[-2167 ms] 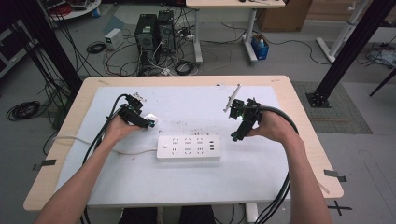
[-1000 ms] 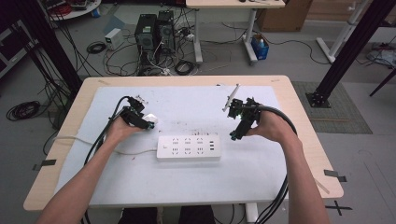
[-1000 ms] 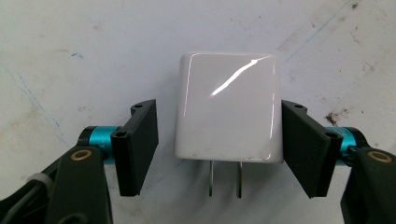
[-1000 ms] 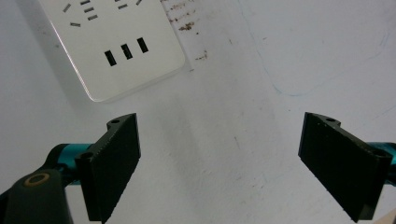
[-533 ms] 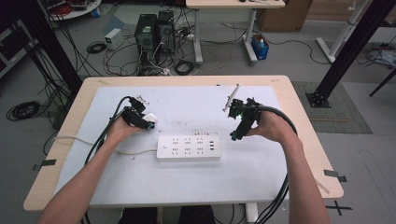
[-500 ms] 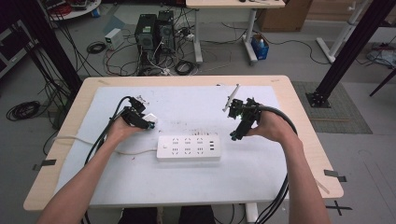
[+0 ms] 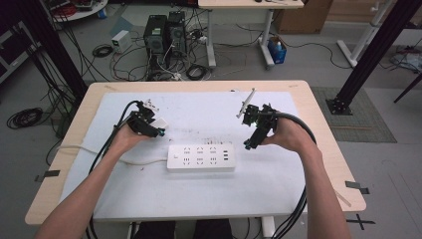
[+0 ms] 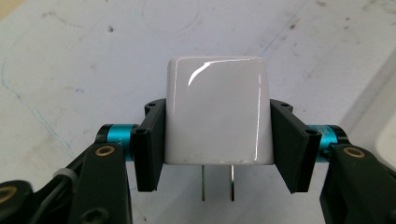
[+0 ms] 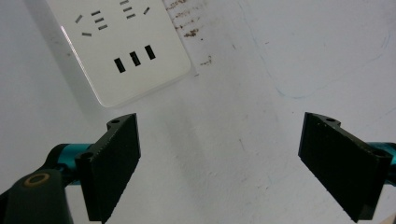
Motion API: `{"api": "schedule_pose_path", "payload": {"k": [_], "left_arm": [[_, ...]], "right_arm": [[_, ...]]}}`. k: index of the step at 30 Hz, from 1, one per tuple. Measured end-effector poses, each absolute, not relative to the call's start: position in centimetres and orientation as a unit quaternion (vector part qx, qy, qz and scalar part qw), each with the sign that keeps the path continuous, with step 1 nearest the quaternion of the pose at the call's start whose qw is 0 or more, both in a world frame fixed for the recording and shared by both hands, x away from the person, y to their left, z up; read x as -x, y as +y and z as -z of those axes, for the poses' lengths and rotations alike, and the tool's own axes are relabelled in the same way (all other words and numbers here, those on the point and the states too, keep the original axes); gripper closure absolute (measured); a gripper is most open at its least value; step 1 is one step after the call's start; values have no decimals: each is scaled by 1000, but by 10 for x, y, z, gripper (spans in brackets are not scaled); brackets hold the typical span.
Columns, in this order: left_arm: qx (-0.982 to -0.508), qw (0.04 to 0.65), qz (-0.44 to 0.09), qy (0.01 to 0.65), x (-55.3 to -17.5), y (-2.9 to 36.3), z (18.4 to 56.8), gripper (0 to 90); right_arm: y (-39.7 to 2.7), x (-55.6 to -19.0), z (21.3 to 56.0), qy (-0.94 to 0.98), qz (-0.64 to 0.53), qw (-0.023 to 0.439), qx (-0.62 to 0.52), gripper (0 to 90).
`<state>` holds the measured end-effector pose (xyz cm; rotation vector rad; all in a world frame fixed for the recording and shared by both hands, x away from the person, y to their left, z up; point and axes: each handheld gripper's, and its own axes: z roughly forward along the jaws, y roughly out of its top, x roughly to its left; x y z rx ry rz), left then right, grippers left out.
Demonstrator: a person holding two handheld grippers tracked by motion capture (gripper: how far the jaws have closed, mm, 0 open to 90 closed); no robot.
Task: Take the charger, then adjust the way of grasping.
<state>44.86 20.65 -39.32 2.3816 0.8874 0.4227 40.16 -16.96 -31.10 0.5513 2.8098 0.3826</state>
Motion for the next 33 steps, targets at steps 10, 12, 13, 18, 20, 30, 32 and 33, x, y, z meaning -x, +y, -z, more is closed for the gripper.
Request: {"api": "schedule_pose_path", "payload": {"k": [10,12,13,18,20,30,32,33], "left_arm": [[-880,298,-169,329,-440,216,377,425],[-880,303,-178,320,-434,214,372,424],[-882,305,-181,311,-431,212,368,424],[-880,332,-203,273,-415,199,354,424],[-878,343,-212,258,-408,192,351,424],[-868,389,-247,184,-376,153,347,424],[-865,394,-262,167,-369,145,346,425],[-863,397,-270,158,-365,141,345,425]], "right_arm": [[-167,-400,307,961,-133,129,-207,123],[-167,-400,306,960,-138,128,-207,123],[-167,-399,304,957,-143,127,-216,123],[-170,-398,295,949,-172,115,-237,123],[-171,-398,293,946,-183,112,-243,123],[-166,-392,278,925,-265,85,-259,123],[-163,-390,278,922,-278,77,-260,123],[-160,-389,278,920,-288,69,-255,123]]}}
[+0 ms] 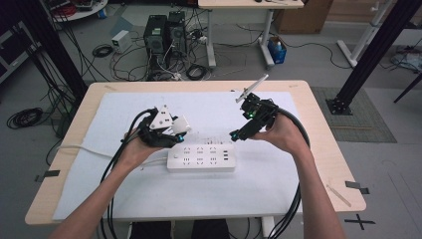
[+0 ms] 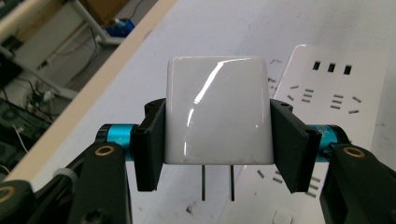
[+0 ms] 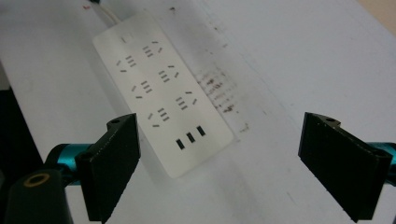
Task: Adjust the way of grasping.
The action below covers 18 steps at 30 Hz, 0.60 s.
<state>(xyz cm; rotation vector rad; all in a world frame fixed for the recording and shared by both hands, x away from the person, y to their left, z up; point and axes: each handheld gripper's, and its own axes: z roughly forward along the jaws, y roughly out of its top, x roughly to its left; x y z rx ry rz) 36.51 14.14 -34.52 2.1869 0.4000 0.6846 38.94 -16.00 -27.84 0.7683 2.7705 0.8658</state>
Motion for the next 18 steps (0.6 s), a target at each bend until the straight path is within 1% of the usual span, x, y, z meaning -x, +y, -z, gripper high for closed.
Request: {"api": "schedule_pose_path", "payload": {"k": [2,6,7,9,11,12,13,14,17,18], "left_arm": [[-861,393,-291,140,-359,134,344,424],[-851,393,-330,108,-347,124,343,424],[-851,393,-330,108,-347,124,343,425],[-841,410,-339,94,-341,121,342,424],[-836,415,-349,81,-336,119,340,424],[-834,420,-351,73,-334,118,340,424],[-832,425,-351,63,-333,118,340,424],[-830,426,-356,58,-330,117,339,425],[-824,430,-365,50,-327,114,339,424],[-815,438,-377,38,-322,111,338,424]], "right_arm": [[-159,-389,279,917,-296,64,-258,123],[-156,-389,282,901,-339,19,-270,123],[-156,-389,282,901,-339,19,-270,123],[-156,-391,286,886,-368,-15,-280,123],[-156,-392,287,876,-386,-34,-286,123],[-155,-393,289,865,-405,-55,-291,127],[-155,-393,289,865,-405,-55,-291,127],[-153,-394,290,857,-419,-78,-290,127],[-152,-394,291,854,-423,-85,-293,127],[-149,-395,294,844,-436,-102,-296,127]]}}
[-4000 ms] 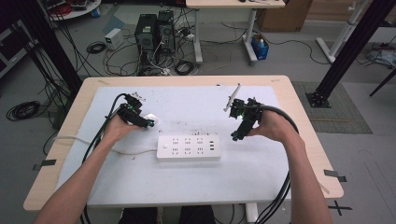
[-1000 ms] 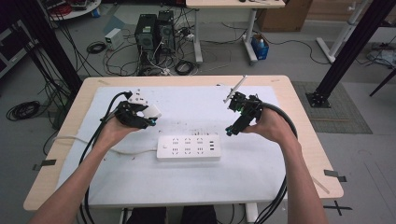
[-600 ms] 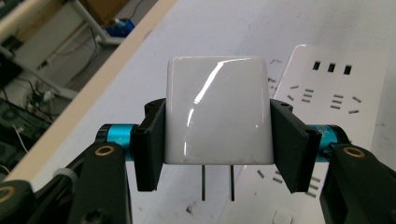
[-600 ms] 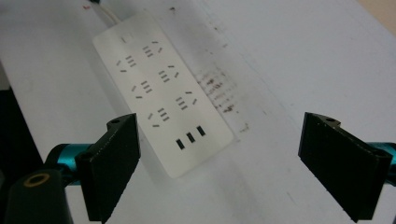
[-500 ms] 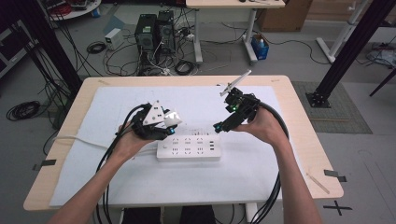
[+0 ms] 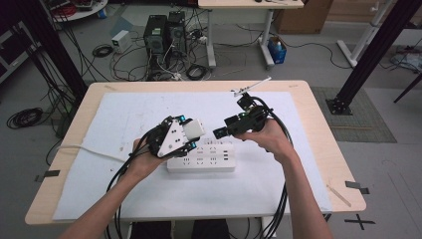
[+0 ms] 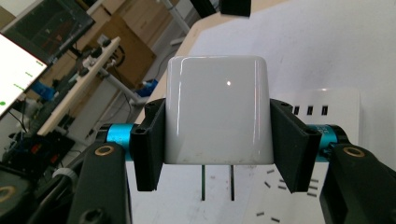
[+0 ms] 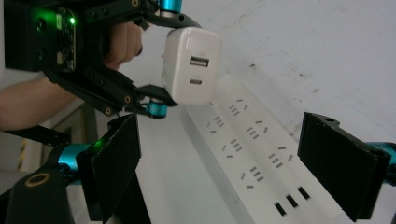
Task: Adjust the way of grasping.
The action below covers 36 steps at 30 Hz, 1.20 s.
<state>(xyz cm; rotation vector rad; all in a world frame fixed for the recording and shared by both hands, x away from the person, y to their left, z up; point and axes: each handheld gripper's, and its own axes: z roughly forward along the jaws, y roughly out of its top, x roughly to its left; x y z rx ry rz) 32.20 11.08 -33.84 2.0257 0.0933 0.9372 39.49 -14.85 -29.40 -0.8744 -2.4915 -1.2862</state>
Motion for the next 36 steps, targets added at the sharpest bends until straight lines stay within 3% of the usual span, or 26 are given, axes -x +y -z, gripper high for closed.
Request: {"api": "schedule_pose_path", "payload": {"k": [20,36], "left_arm": [[-794,453,-405,-10,-306,92,340,424],[-791,455,-409,-8,-305,88,340,424]], "right_arm": [[-129,-394,307,-818,460,182,294,129],[-127,-396,314,-808,473,202,287,353]]}}
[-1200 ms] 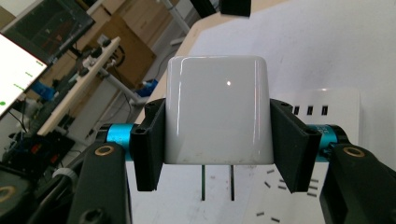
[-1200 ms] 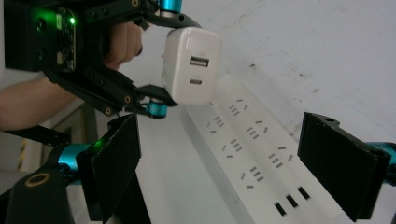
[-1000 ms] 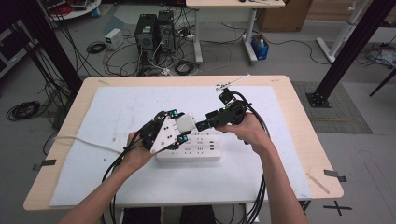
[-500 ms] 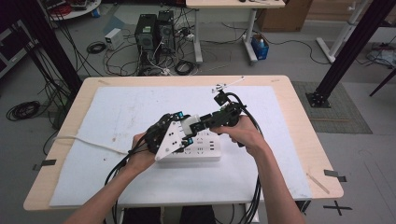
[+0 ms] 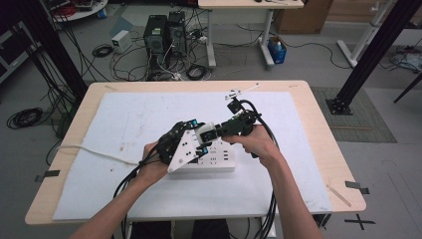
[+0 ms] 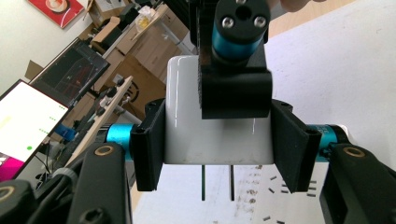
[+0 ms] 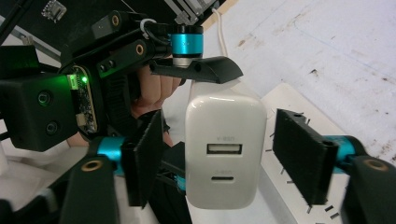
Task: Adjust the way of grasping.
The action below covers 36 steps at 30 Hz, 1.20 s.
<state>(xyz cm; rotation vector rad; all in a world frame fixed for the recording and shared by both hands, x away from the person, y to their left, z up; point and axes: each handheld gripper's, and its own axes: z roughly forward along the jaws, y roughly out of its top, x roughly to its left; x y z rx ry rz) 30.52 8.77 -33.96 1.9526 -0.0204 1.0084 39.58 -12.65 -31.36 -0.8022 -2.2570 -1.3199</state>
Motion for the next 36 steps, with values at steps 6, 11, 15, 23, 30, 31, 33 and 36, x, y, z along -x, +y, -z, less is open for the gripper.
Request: {"api": "schedule_pose_path", "payload": {"k": [6,11,15,23,30,31,33,36], "left_arm": [[-795,451,-407,-7,-307,89,340,424],[-794,452,-406,-6,-307,88,340,424],[-794,450,-408,-7,-307,88,340,424],[-797,445,-407,-4,-308,89,342,424],[-802,445,-398,-2,-312,90,342,423],[-802,447,-395,-1,-312,90,342,422],[-802,450,-392,1,-312,91,342,410],[-803,456,-384,7,-314,92,341,359]], "right_arm": [[-126,-397,316,-800,482,212,286,419],[-126,-397,316,-801,484,214,281,501],[-126,-397,317,-799,488,210,283,567],[-126,-399,322,-794,493,208,288,620],[-125,-400,324,-791,492,207,298,621],[-126,-401,325,-792,492,203,299,621],[-125,-401,325,-792,491,204,300,621],[-125,-400,325,-797,485,196,303,621]]}}
